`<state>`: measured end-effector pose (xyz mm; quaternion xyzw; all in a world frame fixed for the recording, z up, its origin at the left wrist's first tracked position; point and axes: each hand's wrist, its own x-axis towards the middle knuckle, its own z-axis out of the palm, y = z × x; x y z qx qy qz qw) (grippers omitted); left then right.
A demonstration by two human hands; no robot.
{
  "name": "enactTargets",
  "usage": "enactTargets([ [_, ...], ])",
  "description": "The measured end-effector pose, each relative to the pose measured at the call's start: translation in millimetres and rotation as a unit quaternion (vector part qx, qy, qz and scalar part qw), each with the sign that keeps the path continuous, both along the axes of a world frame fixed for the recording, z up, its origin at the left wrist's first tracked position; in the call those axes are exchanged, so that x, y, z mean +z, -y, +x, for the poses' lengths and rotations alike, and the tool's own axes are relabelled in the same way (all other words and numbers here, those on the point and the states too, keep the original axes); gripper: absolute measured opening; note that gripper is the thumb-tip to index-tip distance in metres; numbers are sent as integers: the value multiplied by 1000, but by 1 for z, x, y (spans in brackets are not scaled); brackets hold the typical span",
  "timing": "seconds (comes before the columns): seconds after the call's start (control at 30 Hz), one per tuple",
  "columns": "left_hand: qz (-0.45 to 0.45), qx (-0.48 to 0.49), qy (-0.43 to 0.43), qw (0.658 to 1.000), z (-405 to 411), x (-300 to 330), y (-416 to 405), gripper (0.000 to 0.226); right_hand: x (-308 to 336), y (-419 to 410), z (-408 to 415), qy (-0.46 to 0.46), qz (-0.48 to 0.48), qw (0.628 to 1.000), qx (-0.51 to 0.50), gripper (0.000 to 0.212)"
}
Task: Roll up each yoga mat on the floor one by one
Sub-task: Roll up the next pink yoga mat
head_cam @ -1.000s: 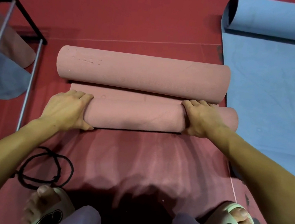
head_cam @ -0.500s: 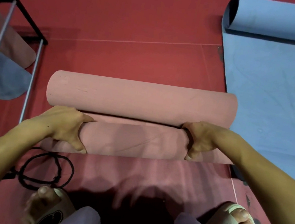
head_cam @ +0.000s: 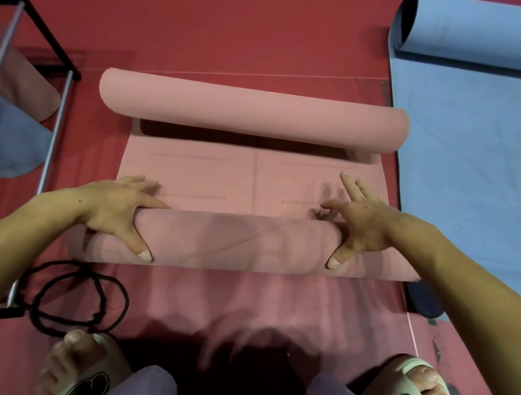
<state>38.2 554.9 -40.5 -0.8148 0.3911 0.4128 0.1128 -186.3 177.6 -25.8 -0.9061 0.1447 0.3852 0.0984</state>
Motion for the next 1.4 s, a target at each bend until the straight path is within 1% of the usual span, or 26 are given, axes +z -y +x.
enactTargets([
  [0.07, -13, 9, 15, 1000, 2, 0, -2, 134, -3, 4, 1, 9, 10, 1000, -9, 140],
  [0.13, -52, 21, 45, 997, 4, 1, -4, 138, -6, 10, 1, 26, 22, 999, -25, 137],
  [0.23, -108, 35, 78, 990, 12, 2, -7, 137, -10, 21, 1, 56, 49, 996, -50, 133],
  [0.33, -148, 69, 71, 984, 16, 2, -7, 132, -11, 28, 0, 99, 67, 991, -63, 127],
  [0.4, -162, 107, 40, 980, 15, 5, -7, 126, -11, 30, 0, 131, 74, 986, -72, 118],
  [0.47, -190, 129, 8, 973, 11, 11, -4, 115, -13, 33, 1, 159, 84, 980, -84, 114],
  [0.5, -210, 126, 18, 969, 8, 13, 0, 111, -15, 34, 1, 176, 86, 976, -91, 114],
  [0.53, -228, 109, 52, 966, 6, 15, 4, 107, -16, 35, 2, 194, 87, 972, -99, 113],
  [0.6, -246, 49, 125, 960, -1, 19, 14, 94, -19, 35, 4, 222, 85, 966, -104, 102],
  [0.63, -243, 25, 140, 960, -6, 20, 19, 87, -20, 34, 5, 229, 84, 965, -101, 95],
  [0.7, -212, 13, 139, 967, -15, 20, 27, 78, -20, 32, 6, 228, 83, 966, -92, 82],
  [0.8, -186, 21, 157, 970, -24, 17, 30, 74, -23, 28, 5, 232, 84, 965, -90, 68],
  [0.87, -176, 27, 160, 971, -26, 18, 34, 79, -24, 25, 4, 235, 86, 964, -95, 65],
  [0.93, -161, 34, 164, 973, -29, 19, 38, 89, -23, 22, 4, 247, 86, 959, -107, 71],
  [1.03, -156, 21, 177, 972, -35, 17, 42, 118, -20, 19, 8, 273, 84, 951, -116, 76],
  [1.1, -151, 18, 176, 972, -37, 13, 44, 132, -22, 17, 10, 272, 82, 952, -117, 69],
  [1.13, -147, 17, 177, 973, -38, 12, 45, 135, -25, 17, 10, 276, 76, 951, -114, 62],
  [1.23, -142, 26, 180, 973, -42, 12, 51, 135, -39, 20, 10, 327, 53, 938, -105, 31],
  [1.3, -146, 43, 168, 974, -41, 13, 53, 133, -40, 16, 7, 340, 45, 936, -85, 18],
  [1.33, -148, 50, 161, 974, -39, 13, 53, 133, -39, 14, 5, 347, 39, 935, -69, 19],
  [1.37, -150, 54, 157, 975, -38, 13, 53, 134, -37, 11, 3, 351, 37, 934, -59, 25],
  [1.4, -150, 55, 155, 975, -37, 13, 53, 134, -35, 8, 0, 345, 33, 937, -53, 37],
])
